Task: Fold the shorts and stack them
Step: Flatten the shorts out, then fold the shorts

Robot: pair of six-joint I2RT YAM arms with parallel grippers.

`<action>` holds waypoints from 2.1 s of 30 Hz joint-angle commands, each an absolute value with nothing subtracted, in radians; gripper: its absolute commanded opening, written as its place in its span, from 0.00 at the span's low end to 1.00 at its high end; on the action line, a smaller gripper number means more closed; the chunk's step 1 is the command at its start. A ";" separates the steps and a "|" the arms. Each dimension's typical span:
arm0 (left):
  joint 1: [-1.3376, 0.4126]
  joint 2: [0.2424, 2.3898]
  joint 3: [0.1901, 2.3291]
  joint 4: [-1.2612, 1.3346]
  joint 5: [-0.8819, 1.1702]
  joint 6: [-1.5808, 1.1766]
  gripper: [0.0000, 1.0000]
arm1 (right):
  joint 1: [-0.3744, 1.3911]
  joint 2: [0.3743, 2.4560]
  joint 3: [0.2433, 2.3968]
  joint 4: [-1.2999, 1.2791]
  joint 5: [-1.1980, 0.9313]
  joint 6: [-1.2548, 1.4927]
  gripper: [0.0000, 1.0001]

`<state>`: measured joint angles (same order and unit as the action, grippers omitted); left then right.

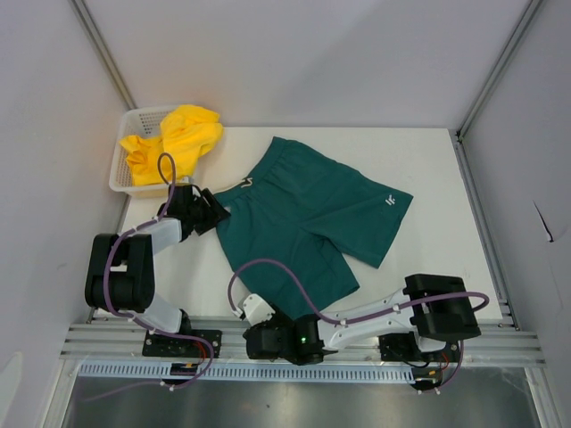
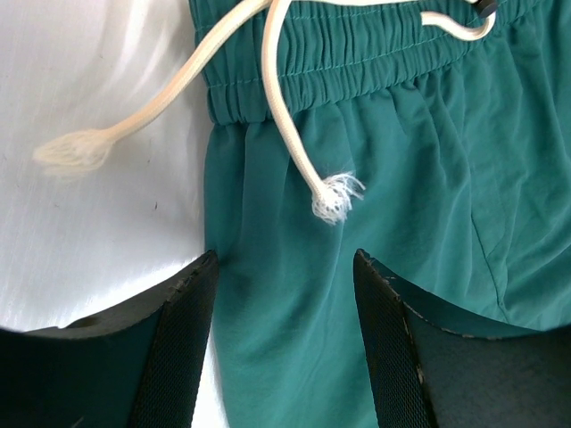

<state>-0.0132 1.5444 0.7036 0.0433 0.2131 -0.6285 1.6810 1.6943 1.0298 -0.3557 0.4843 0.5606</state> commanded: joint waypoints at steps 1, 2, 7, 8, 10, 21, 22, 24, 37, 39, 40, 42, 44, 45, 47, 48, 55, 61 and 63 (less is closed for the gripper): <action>-0.003 1.514 0.693 0.071 0.219 -0.623 0.65 | 1.677 1.738 1.094 -0.310 0.457 0.526 0.59; -0.003 1.513 0.695 0.071 0.219 -0.623 0.64 | 1.675 1.749 1.100 -0.308 0.454 0.525 0.59; -0.003 1.511 0.692 0.072 0.225 -0.623 0.64 | 1.661 1.799 1.118 -0.310 0.440 0.541 0.57; -0.003 1.511 0.690 0.074 0.225 -0.623 0.64 | 1.657 1.808 1.117 -0.302 0.436 0.545 0.56; -0.003 1.512 0.689 0.074 0.229 -0.623 0.64 | 1.655 1.818 1.111 -0.298 0.425 0.551 0.55; -0.003 1.517 0.698 0.074 0.227 -0.626 0.65 | 1.715 1.778 1.074 -0.325 0.514 0.554 0.00; -0.003 1.517 0.690 0.069 0.226 -0.627 0.65 | 1.726 1.770 1.069 -0.340 0.520 0.557 0.00; -0.003 1.514 0.692 0.067 0.219 -0.629 0.66 | 1.744 1.755 1.052 -0.362 0.543 0.574 0.00; 0.051 1.485 0.681 0.061 0.239 -0.626 0.75 | 1.844 1.626 0.933 -0.439 0.610 0.698 0.00; 0.054 1.488 0.680 0.061 0.236 -0.626 0.75 | 1.850 1.615 0.922 -0.442 0.621 0.707 0.00; 0.057 1.488 0.677 0.058 0.232 -0.626 0.75 | 1.851 1.612 0.919 -0.446 0.623 0.710 0.00; 0.063 1.490 0.670 0.063 0.232 -0.626 0.74 | 1.855 1.602 0.910 -0.445 0.627 0.713 0.00; 0.078 1.486 0.654 0.086 0.241 -0.632 0.69 | 1.855 1.591 0.900 -0.428 0.624 0.710 0.00; 0.083 1.488 0.650 0.097 0.250 -0.635 0.67 | 1.858 1.582 0.893 -0.422 0.621 0.712 0.00; 0.092 1.496 0.640 0.129 0.276 -0.644 0.64 | 1.862 1.574 0.885 -0.408 0.623 0.710 0.00; 0.094 1.500 0.637 0.138 0.285 -0.647 0.64 | 1.864 1.569 0.878 -0.405 0.621 0.710 0.00; 0.097 1.575 0.641 0.225 0.316 -0.689 0.61 | 1.888 1.565 0.874 -0.396 0.615 0.703 0.00; 0.097 1.638 0.660 0.273 0.350 -0.712 0.57 | 1.898 1.565 0.877 -0.388 0.611 0.696 0.00; 0.097 1.651 0.663 0.275 0.347 -0.718 0.57 | 1.901 1.565 0.877 -0.382 0.611 0.695 0.00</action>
<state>0.0875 1.6199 0.6445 0.2470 0.3313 -0.7017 1.8862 1.5982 0.8764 -0.4156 0.5789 0.6811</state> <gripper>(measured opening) 0.569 0.009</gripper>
